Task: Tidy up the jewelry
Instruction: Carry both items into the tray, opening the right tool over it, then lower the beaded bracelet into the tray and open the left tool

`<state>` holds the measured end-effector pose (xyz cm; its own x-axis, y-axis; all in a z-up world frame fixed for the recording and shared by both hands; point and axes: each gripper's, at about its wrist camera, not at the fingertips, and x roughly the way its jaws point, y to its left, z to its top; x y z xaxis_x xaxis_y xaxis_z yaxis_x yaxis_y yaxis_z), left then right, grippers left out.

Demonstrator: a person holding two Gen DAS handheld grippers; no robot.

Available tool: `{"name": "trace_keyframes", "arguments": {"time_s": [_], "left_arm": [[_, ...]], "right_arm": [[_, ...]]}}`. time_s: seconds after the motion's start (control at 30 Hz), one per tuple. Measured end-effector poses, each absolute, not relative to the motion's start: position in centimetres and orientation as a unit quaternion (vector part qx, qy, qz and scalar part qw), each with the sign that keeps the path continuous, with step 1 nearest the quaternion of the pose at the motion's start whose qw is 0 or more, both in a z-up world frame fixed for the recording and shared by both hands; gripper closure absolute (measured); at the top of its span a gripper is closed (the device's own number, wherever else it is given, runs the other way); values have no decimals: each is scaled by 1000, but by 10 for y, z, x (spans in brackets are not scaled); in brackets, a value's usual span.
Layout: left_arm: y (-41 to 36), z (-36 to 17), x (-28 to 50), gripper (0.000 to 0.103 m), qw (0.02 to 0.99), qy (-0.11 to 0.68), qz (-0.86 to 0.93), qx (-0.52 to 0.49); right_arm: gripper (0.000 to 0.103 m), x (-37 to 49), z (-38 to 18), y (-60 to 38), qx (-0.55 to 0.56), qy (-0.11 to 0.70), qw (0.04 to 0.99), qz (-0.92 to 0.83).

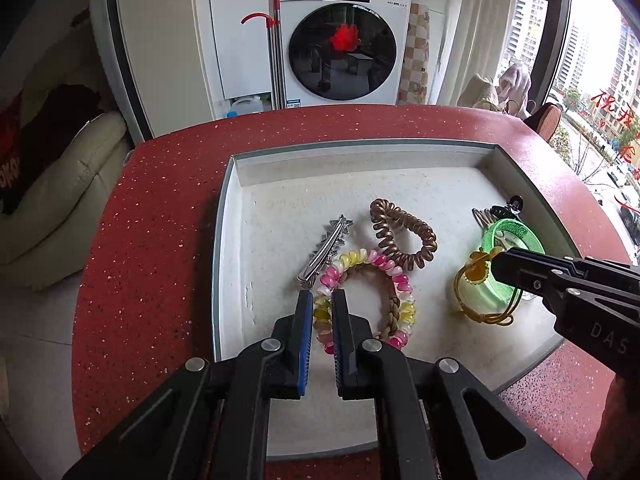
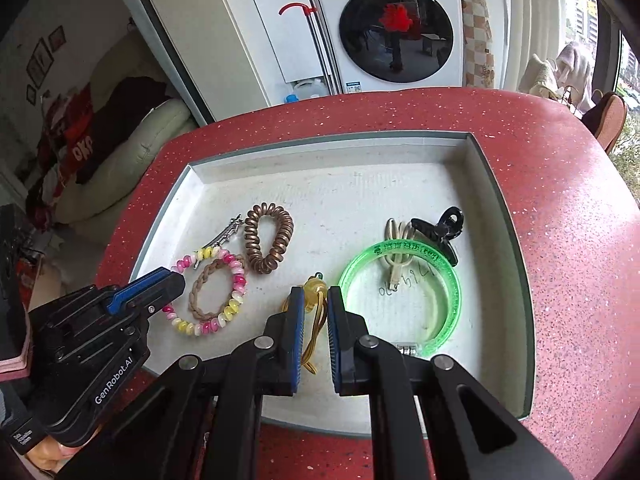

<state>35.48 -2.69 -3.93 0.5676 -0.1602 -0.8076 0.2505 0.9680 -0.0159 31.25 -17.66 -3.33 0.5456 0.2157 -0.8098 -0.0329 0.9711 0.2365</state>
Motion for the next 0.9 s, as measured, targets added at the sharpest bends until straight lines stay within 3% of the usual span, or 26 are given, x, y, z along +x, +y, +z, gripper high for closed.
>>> {"name": "trace_keyframes", "arguments": {"time_s": [0.53, 0.6, 0.67, 0.9], "left_arm": [[-39, -50, 355, 75, 882, 453, -103, 86], [-39, -49, 355, 75, 882, 452, -102, 85], [-40, -47, 354, 75, 884, 450, -99, 84], [-38, -40, 352, 75, 888, 444, -88, 80]], "right_arm": [[90, 322, -41, -197, 107, 477, 871, 36], [82, 322, -40, -199, 110, 477, 871, 40], [52, 320, -37, -200, 114, 471, 874, 44], [48, 309, -20, -202, 125, 445, 885, 52]]}}
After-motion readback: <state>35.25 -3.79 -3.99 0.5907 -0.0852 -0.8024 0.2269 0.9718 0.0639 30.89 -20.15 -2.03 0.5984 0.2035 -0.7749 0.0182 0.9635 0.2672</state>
